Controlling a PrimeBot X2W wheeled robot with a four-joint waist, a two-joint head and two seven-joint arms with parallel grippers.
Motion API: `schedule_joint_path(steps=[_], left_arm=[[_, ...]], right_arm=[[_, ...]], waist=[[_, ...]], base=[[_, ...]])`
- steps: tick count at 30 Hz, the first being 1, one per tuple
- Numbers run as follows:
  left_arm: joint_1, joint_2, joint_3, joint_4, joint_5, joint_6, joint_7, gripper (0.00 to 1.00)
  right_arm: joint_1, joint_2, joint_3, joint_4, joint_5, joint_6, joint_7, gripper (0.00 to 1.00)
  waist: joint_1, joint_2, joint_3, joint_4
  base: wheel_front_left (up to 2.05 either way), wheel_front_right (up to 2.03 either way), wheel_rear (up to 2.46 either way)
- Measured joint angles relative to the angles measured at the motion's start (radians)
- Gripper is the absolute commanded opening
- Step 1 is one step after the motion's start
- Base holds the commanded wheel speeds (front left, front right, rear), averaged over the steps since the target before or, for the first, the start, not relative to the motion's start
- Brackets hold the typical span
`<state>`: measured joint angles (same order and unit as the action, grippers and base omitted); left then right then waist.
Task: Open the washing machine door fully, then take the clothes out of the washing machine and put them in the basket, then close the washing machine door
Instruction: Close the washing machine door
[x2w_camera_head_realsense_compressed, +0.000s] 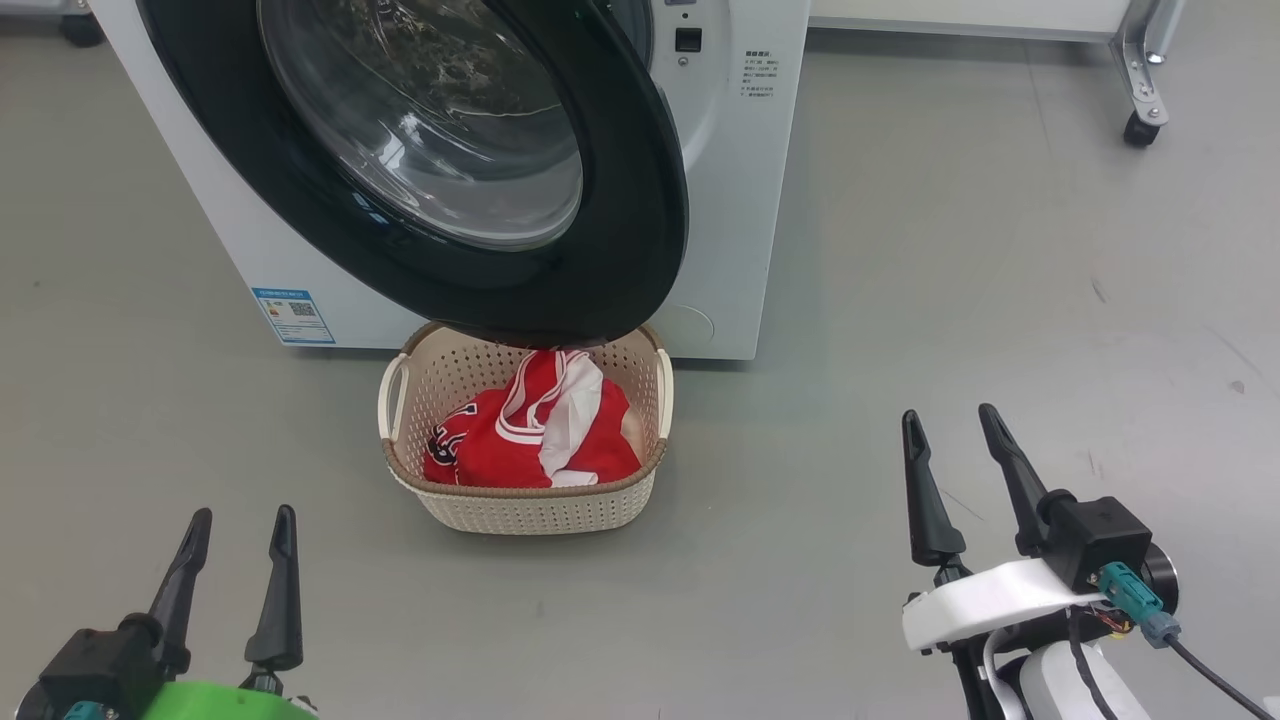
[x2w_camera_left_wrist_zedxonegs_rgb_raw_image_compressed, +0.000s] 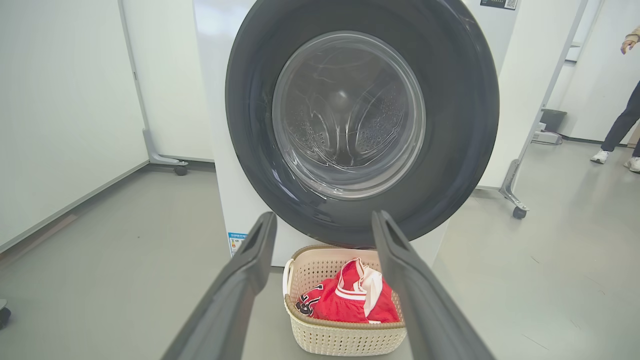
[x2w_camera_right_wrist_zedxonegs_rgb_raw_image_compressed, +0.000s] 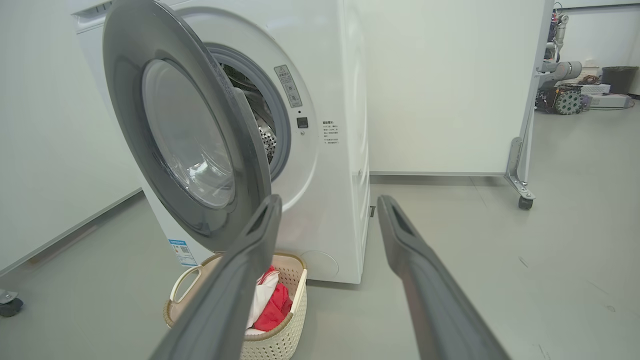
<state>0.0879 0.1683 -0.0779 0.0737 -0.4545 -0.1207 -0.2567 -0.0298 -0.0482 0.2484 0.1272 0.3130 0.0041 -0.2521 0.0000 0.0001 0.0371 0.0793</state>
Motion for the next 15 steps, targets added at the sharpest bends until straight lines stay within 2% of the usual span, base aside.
schedule_joint_path(steps=[6,13,14,15], left_arm=[[0.0,-0.009,0.004,0.0,0.002,0.0,0.0,1.0],[0.0,-0.016,0.006,-0.004,0.009,-0.001,0.0,1.0],[0.0,-0.017,0.006,-0.004,0.009,-0.002,0.0,1.0],[0.0,-0.018,0.005,-0.004,0.01,-0.003,0.0,1.0]], right_arm=[[0.0,0.0,-0.01,-0.001,0.0,-0.016,0.0,1.0],[-0.001,0.0,-0.005,-0.009,-0.001,-0.017,0.0,1.0],[-0.001,0.0,-0.003,-0.009,-0.003,-0.016,0.0,0.53],[-0.002,0.0,0.0,-0.009,-0.009,-0.016,0.0,0.14]], waist=[[0.0,0.0,0.004,-0.001],[0.0,0.0,0.017,-0.001],[0.0,0.0,0.02,-0.001],[0.0,0.0,0.024,-0.001]], base=[[0.0,0.0,0.0],[0.0,0.0,0.0],[0.0,0.0,0.0],[0.0,0.0,0.0]])
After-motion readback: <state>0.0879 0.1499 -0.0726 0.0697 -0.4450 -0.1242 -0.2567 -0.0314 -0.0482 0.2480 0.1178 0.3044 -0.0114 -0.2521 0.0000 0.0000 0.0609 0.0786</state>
